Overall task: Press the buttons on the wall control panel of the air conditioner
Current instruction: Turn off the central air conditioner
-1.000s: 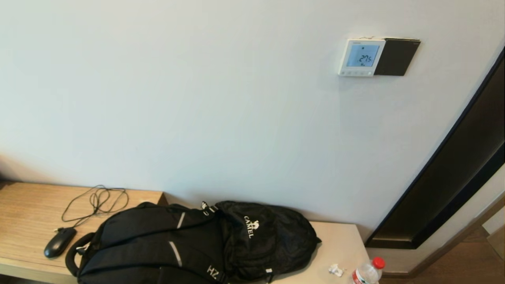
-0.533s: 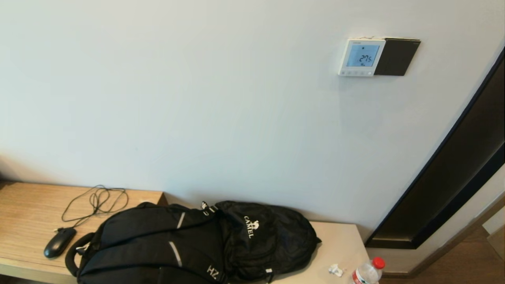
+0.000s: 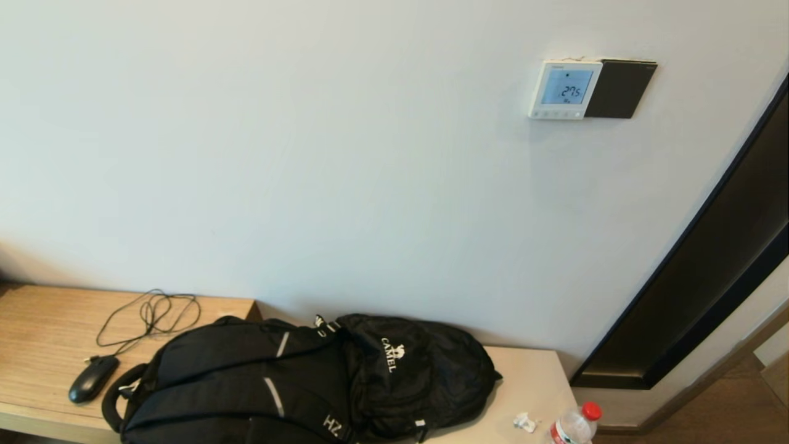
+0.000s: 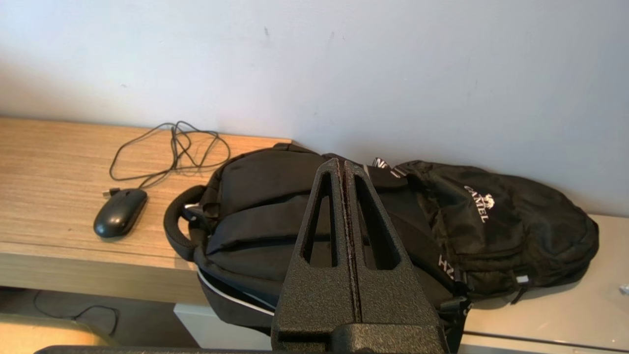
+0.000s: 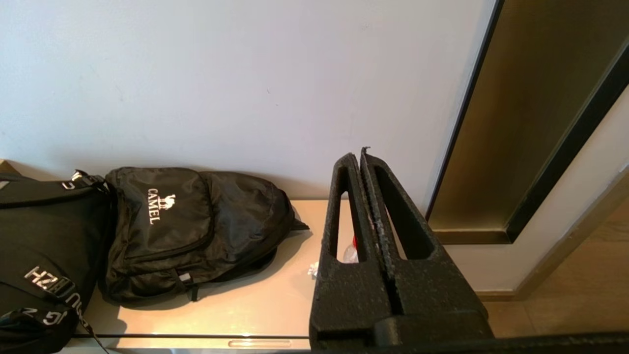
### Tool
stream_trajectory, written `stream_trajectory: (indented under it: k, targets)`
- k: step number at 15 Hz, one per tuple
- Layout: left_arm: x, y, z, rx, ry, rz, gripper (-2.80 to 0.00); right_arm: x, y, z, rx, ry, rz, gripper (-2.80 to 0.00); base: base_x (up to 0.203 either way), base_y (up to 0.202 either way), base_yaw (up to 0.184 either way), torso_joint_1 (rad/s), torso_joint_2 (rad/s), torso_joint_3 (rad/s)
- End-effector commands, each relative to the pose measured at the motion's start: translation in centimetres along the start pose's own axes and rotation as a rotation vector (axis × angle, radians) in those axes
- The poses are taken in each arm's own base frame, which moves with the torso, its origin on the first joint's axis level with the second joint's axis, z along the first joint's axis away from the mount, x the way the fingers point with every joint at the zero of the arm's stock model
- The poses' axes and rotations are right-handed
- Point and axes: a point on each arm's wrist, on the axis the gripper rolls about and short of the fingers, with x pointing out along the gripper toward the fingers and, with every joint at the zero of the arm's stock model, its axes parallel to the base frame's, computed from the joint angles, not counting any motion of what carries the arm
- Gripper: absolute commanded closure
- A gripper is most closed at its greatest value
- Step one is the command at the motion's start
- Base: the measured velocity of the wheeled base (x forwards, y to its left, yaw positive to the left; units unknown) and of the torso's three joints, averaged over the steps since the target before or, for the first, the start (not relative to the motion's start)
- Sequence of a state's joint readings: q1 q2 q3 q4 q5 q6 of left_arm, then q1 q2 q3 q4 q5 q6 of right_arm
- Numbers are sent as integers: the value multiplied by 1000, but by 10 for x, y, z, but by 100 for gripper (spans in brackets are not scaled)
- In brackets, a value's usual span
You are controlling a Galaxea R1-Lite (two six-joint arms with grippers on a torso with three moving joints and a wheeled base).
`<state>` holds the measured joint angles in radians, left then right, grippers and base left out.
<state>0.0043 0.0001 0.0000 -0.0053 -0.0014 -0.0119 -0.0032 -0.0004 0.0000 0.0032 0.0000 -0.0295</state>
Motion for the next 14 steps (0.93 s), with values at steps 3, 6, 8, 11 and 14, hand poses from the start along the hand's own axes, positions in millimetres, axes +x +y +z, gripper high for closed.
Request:
stream_trajectory:
  k: [3,6,8,11,14]
  targets:
    - [0,0,0,0,-1,0,0,0,0,0,11,3,-3,0,0,0,0,0,0,0]
    - [0,0,0,0,-1,0,0,0,0,0,16,5,-4,0,0,0,0,0,0,0]
    - [0,0,0,0,-1,0,0,0,0,0,16,5,-4,0,0,0,0,0,0,0]
    - [0,0,0,0,-1,0,0,1,0,-1,19,7,-4,0,0,0,0,0,0,0]
    - [0,0,0,0,-1,0,0,1,0,-1,23,7,-4,0,0,0,0,0,0,0]
